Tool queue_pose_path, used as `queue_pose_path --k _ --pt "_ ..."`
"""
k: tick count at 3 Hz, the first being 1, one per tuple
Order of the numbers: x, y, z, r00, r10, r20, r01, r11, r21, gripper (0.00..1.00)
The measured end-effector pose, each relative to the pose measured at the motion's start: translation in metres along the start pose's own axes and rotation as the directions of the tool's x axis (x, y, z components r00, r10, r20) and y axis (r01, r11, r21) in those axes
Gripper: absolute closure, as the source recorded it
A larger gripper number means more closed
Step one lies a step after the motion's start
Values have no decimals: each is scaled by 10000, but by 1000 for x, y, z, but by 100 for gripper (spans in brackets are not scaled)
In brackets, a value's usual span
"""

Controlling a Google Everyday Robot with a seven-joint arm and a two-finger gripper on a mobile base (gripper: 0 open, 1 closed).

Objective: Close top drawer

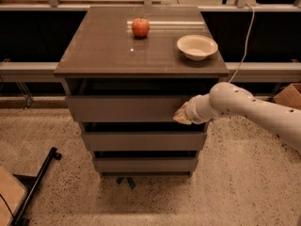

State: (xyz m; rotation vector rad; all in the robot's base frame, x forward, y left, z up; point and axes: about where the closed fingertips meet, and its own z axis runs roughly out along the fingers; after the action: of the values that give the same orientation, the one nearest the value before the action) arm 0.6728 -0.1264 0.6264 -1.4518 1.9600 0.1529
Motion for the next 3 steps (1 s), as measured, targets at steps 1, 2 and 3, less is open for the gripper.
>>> queue_pose_path --k 1,2,3 --pt "0 1 2 10000 -5 4 5 10000 -35 36" --pt "-1 3 4 10000 -12 9 12 10000 -76 11" --pt "-1 4 5 10000 -16 12 16 9999 -104 0"
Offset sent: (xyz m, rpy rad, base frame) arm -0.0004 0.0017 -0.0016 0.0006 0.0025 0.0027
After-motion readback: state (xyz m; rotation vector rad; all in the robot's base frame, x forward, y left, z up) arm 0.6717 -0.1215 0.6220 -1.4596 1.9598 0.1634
